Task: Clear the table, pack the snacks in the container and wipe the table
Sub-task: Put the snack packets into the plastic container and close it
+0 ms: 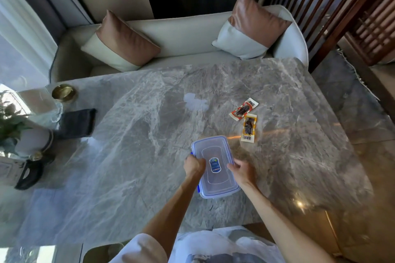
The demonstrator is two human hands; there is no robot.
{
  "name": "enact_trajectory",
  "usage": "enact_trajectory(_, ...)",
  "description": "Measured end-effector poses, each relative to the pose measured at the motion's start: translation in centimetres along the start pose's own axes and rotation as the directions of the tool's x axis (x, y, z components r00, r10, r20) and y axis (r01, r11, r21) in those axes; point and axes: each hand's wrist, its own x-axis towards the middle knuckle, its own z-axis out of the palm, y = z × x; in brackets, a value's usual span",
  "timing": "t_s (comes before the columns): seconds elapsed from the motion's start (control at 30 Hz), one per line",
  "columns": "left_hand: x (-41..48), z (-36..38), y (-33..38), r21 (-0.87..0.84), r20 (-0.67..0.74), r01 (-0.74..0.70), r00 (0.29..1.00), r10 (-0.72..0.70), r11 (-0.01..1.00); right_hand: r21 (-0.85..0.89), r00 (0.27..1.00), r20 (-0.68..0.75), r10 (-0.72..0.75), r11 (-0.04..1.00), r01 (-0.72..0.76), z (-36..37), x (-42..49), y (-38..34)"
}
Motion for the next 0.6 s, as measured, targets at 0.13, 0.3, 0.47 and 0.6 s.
enact_trajectory(0.13,-0.5,0.3,2.3,0.123,0.013,-0.175,0.985,0.174,0.977,0.069,0.998,-0.063,-0.017,0.997,0.021,-2.0,0.5,-0.2)
enact_trajectory(0.3,1.9,0.6,5.4,0.470,0.145,-0.449,0.888,0.436,0.760,0.238,0.987,-0.129,0.091,0.970,-0.059,-9.4,1.2,4.0)
enact_trajectory(0.47,5.4,0.4,4.6,0.728,0.377,-0.509,0.857,0.352,0.460,0.331,0.945,-0.138,0.298,0.913,-0.240,-14.6,-1.3,11.1)
enact_trajectory(0.6,5.8,-1.5,1.4,0.681,0.220,-0.435,0.889,0.402,0.589,0.289,0.926,-0.158,0.344,0.912,-0.289,-15.1,-2.5,13.6)
